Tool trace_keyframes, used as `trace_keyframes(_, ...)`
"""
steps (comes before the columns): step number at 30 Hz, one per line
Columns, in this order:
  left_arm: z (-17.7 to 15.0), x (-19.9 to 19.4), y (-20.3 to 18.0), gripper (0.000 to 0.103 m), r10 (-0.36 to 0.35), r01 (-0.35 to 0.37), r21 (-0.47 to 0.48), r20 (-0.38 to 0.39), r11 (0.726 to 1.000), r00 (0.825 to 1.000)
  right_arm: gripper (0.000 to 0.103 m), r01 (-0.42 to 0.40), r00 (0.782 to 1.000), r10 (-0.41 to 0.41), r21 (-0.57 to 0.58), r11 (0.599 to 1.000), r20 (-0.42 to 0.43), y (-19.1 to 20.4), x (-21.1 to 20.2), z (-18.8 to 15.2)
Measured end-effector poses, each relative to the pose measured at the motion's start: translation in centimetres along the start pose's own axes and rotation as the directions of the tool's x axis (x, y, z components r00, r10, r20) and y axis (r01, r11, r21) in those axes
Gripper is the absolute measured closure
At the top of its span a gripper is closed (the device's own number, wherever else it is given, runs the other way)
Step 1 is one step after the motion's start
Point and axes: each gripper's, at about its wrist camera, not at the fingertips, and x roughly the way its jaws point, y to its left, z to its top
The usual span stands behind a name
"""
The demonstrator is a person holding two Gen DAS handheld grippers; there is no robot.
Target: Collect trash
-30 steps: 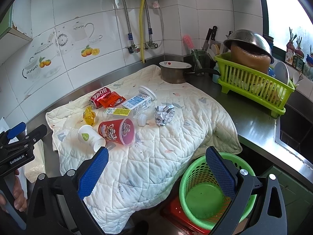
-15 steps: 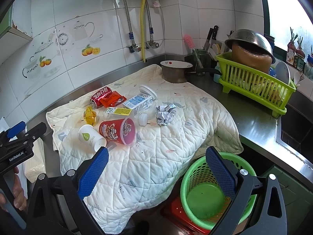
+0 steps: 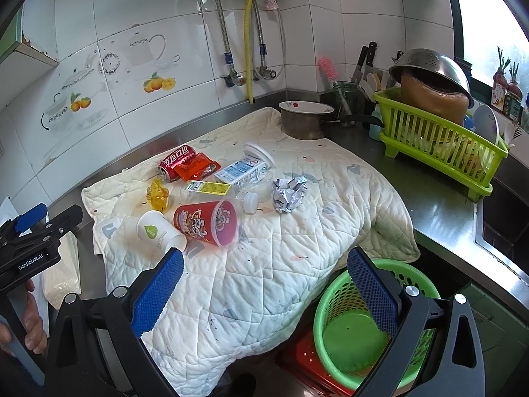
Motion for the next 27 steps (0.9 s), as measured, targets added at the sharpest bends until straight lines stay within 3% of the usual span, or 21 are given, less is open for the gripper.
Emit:
trace_keyframes(14, 0.5, 1.8, 1.5, 0.005, 0.016, -0.016, -0.019, -0.021, 1.000, 1.000, 0.007, -0.043, 0.999, 0.043, 0.004, 0.999, -0.012, 0.2, 2.4, 1.1)
trace_keyframes(27, 0.7, 5.1, 4.3, 0.005, 0.030, -0.033, -0.052, -0.069, 0.998, 0.997, 0.007, -0.004, 0.999, 0.006, 0.042, 0.999, -0.044, -1.4, 8.1, 3.3)
